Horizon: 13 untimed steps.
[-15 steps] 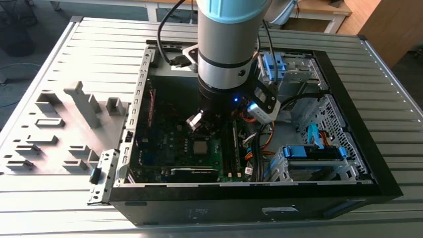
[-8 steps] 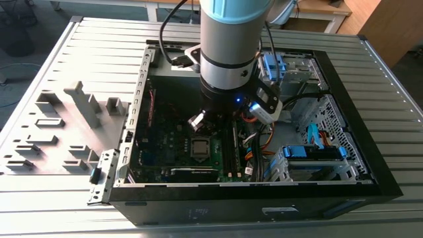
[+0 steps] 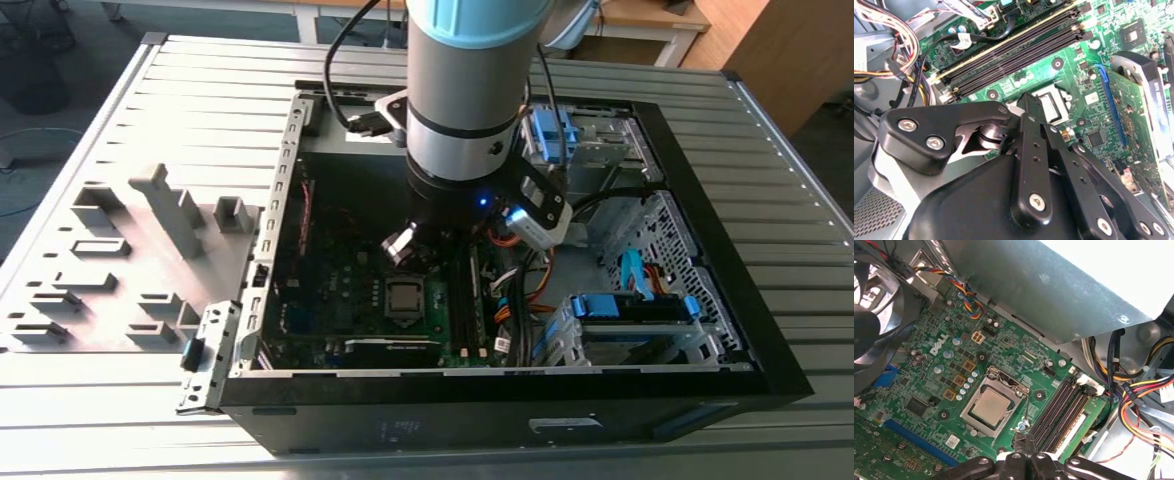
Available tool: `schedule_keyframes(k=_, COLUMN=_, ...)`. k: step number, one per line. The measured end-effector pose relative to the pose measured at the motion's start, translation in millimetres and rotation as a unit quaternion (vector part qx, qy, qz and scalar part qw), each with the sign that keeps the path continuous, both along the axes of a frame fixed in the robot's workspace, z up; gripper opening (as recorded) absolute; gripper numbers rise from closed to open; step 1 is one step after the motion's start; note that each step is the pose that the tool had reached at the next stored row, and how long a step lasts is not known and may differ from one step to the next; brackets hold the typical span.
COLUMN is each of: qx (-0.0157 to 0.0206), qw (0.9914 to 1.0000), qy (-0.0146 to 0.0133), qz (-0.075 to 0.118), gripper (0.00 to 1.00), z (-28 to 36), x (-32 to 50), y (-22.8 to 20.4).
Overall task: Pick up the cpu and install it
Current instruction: 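Close the cpu cover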
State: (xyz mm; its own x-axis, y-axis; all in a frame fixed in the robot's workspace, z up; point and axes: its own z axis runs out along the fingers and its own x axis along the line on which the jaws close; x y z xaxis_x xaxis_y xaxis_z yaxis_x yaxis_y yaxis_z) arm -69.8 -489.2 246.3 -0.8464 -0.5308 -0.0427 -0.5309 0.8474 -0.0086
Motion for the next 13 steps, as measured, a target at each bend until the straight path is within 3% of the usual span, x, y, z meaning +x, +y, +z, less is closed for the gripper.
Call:
schedule_keyframes(k=6, qx=0.0, qw=1.0, qy=0.0, qz=0.0, gripper=0.11, z=-1.0, x=0.1, y=3.4)
schedule_keyframes(k=13, qx=0.0, qw=1.0, qy=0.0, qz=0.0, gripper=0.11, z=-1.8, x=0.1, y=14.0)
